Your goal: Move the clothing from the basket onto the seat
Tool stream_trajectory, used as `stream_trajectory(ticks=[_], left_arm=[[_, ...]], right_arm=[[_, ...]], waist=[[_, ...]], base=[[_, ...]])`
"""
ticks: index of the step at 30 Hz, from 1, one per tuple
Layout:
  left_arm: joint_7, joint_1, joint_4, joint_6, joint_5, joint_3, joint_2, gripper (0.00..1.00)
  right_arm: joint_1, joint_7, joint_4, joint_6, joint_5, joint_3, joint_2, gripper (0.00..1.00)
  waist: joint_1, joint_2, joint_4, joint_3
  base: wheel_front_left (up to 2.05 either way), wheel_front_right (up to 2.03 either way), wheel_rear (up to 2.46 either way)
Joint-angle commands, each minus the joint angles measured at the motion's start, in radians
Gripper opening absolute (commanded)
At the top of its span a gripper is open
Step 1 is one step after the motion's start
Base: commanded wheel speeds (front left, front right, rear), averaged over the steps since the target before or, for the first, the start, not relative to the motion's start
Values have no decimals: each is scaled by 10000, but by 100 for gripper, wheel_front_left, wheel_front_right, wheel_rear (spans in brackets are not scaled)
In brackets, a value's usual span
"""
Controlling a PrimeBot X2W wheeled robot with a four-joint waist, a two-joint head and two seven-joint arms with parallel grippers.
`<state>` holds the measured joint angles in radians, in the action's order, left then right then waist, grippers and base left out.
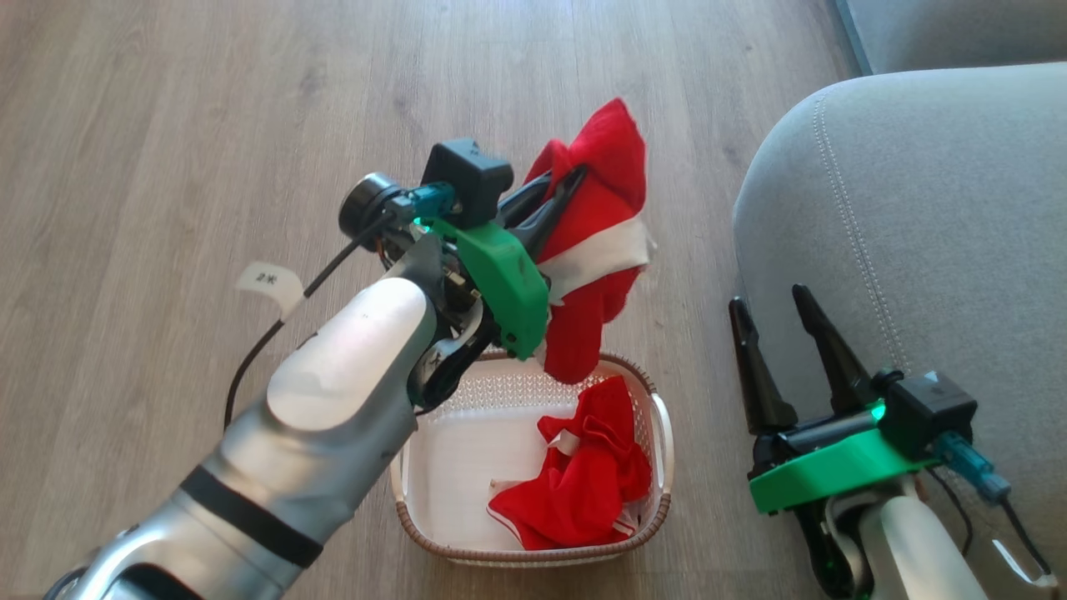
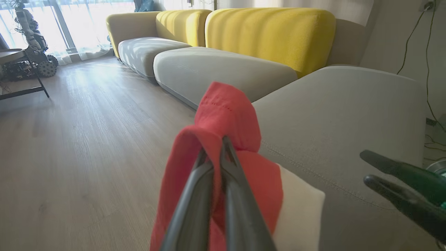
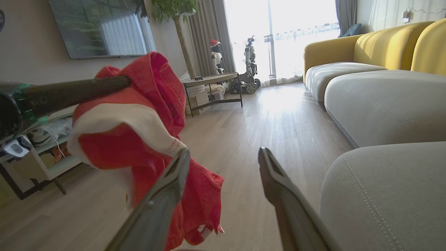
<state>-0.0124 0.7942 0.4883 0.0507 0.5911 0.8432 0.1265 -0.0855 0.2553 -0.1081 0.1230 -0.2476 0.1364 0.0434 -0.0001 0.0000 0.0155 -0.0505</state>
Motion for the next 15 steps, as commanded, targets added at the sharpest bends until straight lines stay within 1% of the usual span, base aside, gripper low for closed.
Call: stream_trajectory(ticks=[1, 8, 15], left_arm=[[141, 699, -528, -120, 13, -423, 331, 0], [776, 738, -1688, -406, 41, -422, 646, 0], [986, 632, -2178, -558, 93, -352, 706, 0]], right_arm=[[-35, 65, 260, 77, -90, 301, 109, 100], [-48, 65, 121, 77, -138, 780, 133, 100], [-259, 65, 8, 77, -595, 1981, 435, 100]], waist=[[1, 0, -2, 4], [1, 0, -39, 17], [1, 0, -68, 70]], base=[[0, 0, 0], [0, 0, 0], [0, 0, 0]])
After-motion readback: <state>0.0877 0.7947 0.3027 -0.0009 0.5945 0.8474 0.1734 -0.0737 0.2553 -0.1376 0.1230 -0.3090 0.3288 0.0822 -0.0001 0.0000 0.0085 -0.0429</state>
